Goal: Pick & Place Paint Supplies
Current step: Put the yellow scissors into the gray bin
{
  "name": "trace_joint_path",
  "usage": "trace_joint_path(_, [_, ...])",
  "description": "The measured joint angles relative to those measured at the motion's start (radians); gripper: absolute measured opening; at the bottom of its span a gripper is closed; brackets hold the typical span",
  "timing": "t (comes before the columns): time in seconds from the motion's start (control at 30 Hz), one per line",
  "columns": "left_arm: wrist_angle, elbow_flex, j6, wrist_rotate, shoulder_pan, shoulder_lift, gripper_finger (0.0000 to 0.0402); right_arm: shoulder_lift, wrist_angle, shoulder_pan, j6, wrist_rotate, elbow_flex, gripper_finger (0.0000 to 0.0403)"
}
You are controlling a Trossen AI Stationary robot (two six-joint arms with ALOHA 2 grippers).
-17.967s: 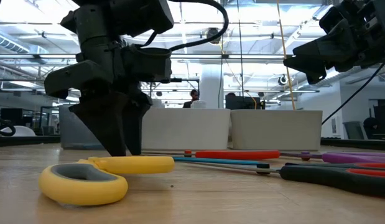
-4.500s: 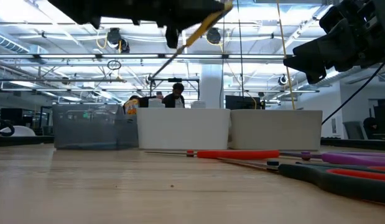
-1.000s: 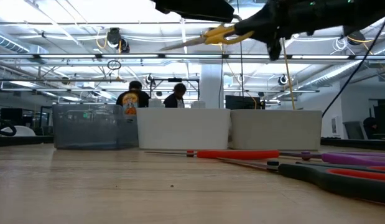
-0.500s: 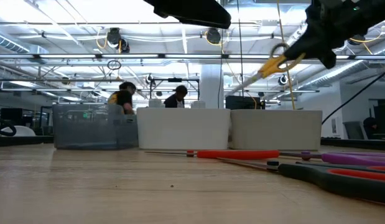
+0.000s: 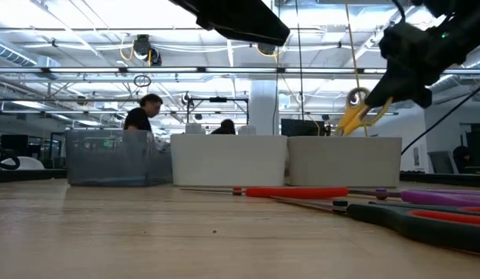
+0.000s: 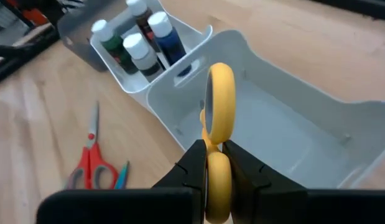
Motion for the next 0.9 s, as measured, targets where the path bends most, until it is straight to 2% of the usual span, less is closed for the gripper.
trace_joint_path(0.2, [0.0, 0.0, -0.001, 0.0, 0.003, 0.0, 0.0251, 0.088, 0.053, -0.008, 0.002, -0.001, -0.02, 0.0038])
trace_joint_path(0.43, [0.0, 0.0, -0.001, 0.026, 0.003, 0.0, 0.0251, 0.112, 0.061, -0.008, -0.007, 0.007, -0.02, 0.0046])
trace_joint_path(0.77, [0.001, 0.0, -0.019, 0.052, 0.003, 0.0, 0.0248, 0.112, 0.191, -0.008, -0.191, 0.037, -0.02, 0.0052])
trace_joint_path(0.9, [0.001, 0.0, -0.023, 0.052, 0.003, 0.0, 0.0248, 0.112, 0.191, -0.008, -0.219, 0.089, -0.024, 0.0078])
